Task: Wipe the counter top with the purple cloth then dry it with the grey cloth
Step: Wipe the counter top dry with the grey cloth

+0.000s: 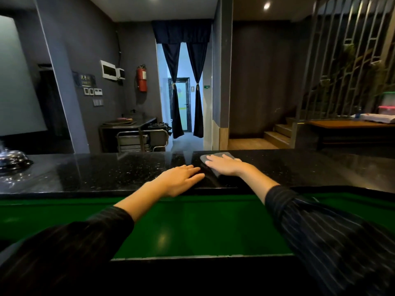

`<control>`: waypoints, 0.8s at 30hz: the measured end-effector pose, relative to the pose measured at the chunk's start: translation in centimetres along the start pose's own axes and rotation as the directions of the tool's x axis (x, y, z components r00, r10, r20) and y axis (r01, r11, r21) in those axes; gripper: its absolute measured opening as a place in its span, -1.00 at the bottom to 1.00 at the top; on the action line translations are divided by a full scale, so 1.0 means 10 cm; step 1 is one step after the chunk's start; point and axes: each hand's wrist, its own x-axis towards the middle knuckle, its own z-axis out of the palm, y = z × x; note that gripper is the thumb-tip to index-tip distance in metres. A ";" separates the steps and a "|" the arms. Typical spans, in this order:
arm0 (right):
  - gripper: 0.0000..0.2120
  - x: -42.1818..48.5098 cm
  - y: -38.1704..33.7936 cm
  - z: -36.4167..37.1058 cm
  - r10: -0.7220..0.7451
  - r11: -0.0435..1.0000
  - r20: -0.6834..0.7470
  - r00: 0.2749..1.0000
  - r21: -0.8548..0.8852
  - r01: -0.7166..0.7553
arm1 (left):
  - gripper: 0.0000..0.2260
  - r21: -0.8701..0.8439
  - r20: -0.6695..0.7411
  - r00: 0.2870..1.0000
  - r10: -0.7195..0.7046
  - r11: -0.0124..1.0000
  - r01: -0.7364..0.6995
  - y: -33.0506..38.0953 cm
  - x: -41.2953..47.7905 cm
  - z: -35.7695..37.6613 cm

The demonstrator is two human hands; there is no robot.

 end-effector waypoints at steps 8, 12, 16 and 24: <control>-0.43 0.48 0.17 -0.12 0.180 0.983 0.004 0.984 -0.022 -0.180 | -0.18 0.165 0.023 0.997 0.072 0.983 -0.075 -0.27 -0.18 0.06; -0.41 0.67 -0.44 0.01 0.074 0.992 -0.050 0.996 -0.096 -0.078 | -0.18 0.202 -0.067 0.995 0.075 0.978 -0.060 -0.25 -0.18 0.06; -0.42 0.59 -0.80 0.10 -0.194 0.972 0.058 0.979 -0.119 0.200 | -0.24 0.230 -0.181 0.961 0.210 0.959 -0.166 -0.27 -0.32 -0.01; -0.43 0.84 -0.05 -0.06 0.106 0.993 -0.002 0.994 -0.047 -0.106 | -0.40 0.328 -0.111 0.986 0.128 0.941 -0.085 -1.12 -0.75 -0.11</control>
